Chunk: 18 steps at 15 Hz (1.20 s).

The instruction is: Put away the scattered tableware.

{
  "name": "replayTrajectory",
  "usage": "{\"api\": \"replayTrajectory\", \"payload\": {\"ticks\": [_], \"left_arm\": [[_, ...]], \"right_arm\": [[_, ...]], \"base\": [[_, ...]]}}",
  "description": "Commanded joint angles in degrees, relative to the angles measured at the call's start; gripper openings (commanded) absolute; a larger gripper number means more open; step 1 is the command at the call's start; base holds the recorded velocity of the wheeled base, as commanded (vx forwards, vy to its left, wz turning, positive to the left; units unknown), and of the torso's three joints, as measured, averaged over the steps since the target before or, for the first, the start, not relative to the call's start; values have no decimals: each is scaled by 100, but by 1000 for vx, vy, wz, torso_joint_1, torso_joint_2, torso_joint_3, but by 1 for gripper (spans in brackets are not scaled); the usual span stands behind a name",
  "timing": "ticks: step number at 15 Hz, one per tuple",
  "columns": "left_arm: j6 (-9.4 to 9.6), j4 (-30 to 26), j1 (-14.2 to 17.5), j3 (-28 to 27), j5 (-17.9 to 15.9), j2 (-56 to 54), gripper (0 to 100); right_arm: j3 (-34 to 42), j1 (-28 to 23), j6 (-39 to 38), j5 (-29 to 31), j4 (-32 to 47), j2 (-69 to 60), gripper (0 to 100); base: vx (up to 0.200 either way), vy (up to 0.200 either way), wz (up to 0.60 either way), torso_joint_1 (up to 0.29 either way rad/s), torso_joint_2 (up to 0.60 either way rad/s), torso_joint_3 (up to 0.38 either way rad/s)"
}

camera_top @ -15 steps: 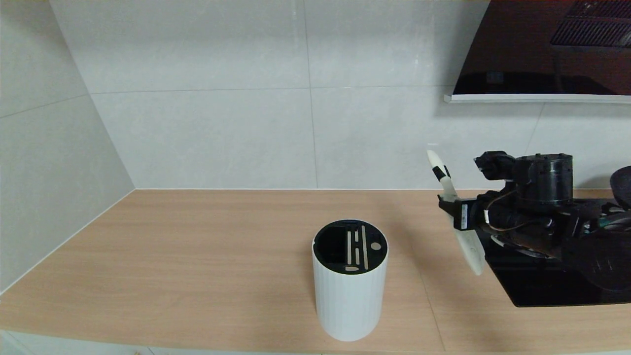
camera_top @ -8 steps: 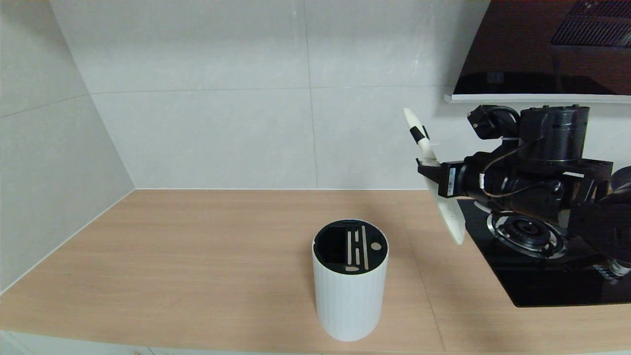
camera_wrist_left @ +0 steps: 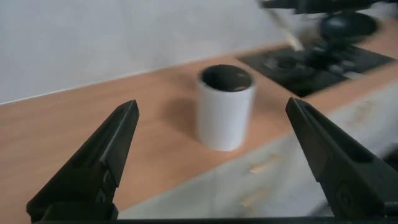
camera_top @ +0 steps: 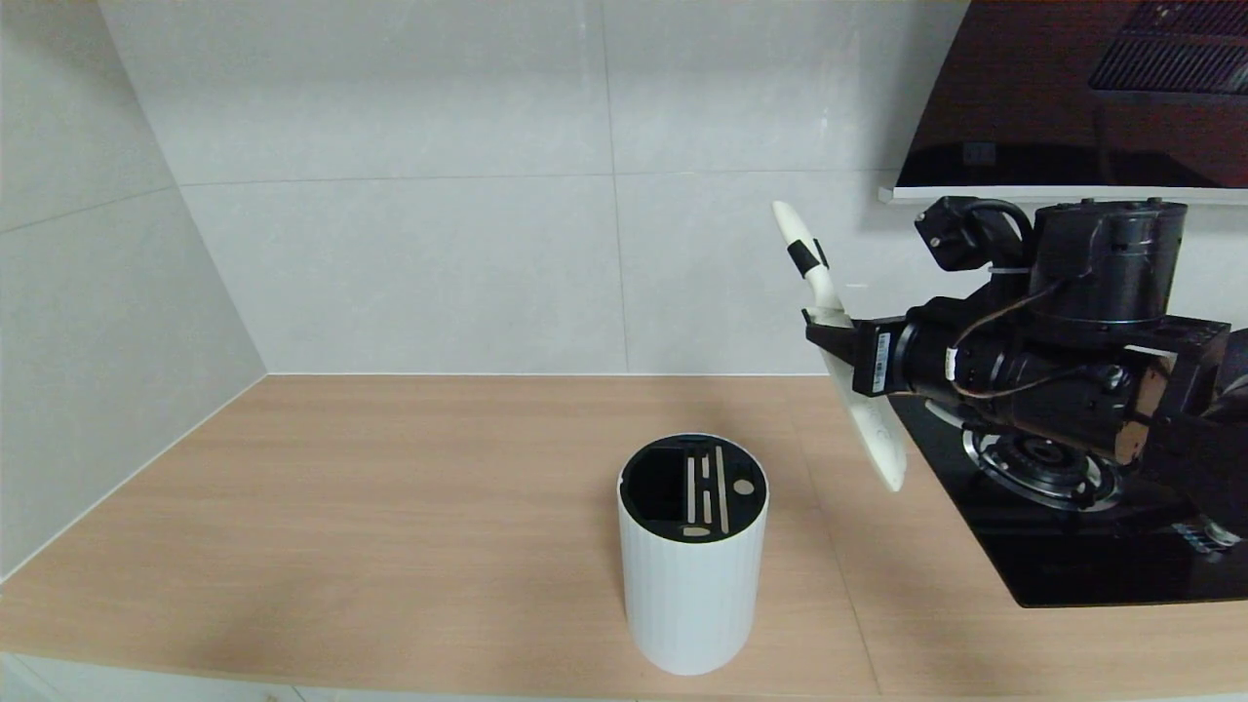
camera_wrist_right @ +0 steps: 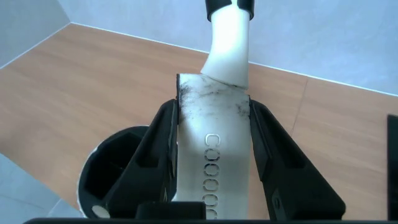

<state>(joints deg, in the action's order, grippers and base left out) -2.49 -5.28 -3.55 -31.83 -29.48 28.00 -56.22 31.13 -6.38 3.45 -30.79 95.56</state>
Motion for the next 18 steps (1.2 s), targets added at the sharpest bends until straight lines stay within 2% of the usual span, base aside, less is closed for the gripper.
{"api": "replayTrajectory", "payload": {"ticks": [1,2,3,4,5,6,8,9,10,11,15,16,17,18], "left_arm": [[-120,150,-542,-1431,-647,2922,100],[-410,519,-779,-1519,-647,3396,100],[-806,1090,-1043,-1510,-629,3783,100],[-1017,1372,-1183,-1502,-621,3950,100],[-1782,2268,-1526,-1475,-524,4407,100],[-2327,2795,-1719,-1405,-471,4627,100],[-4058,4597,-2010,-1124,-366,5312,100],[-4577,5335,-2089,-1080,-137,5708,100],[-4743,5784,-2168,-1053,205,6015,100],[-4682,5995,-2335,-1045,487,6270,100],[-4084,6003,-2651,-1045,522,6534,100],[-4005,6003,-2695,-1036,522,6560,100],[-3821,6030,-2748,-1036,575,6674,100],[-3821,6030,-2748,-1036,575,6674,100]], "right_arm": [[156,209,22,15,-94,-90,0],[164,297,14,42,-120,-64,0],[164,393,5,112,-120,-38,0],[164,446,-4,147,-120,-29,0],[173,622,-22,235,-120,-29,0],[208,736,-22,279,-120,-20,0],[243,912,-22,341,-120,41,0],[261,956,-48,341,-120,41,0],[287,1009,-74,341,-120,15,0],[314,1061,-101,349,-120,-2,0],[428,1413,-118,393,-129,-38,0],[428,1457,-118,411,-129,-38,0],[446,1545,-118,420,-129,-20,0],[446,1545,-118,420,-129,-20,0]], "base": [[0,0,0,0,0,0],[0,0,0,0,0,0],[0,0,0,0,0,0],[0,0,0,0,0,0],[0,0,0,0,0,0],[0,0,0,0,0,0],[0,0,0,0,0,0],[0,0,0,0,0,0],[0,0,0,0,0,0],[0,0,0,0,0,0],[0,0,0,0,0,0],[0,0,0,0,0,0],[0,0,0,0,0,0],[0,0,0,0,0,0]]}}
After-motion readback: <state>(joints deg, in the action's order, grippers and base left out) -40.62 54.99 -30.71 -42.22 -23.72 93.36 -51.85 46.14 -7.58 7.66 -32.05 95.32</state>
